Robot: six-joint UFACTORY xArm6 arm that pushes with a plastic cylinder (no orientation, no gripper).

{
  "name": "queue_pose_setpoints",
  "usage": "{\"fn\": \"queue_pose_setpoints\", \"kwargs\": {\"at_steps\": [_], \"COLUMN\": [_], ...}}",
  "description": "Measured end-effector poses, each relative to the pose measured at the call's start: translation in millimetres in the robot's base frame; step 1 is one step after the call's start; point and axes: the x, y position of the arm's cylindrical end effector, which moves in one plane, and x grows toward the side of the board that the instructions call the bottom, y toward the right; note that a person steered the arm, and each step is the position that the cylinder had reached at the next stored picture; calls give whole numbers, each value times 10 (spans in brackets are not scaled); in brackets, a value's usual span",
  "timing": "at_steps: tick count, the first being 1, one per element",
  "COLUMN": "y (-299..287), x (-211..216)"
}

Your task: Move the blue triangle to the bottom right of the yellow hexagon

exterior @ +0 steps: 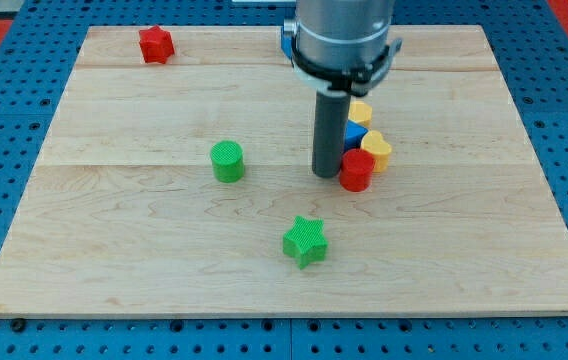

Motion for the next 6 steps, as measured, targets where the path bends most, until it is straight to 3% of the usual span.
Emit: {"fn": "queue_pose_setpoints", "kwargs": {"at_steps": [1,2,3,6], "y": [-16,331,842,1253], "x": [-91,-375,-394,-237]}}
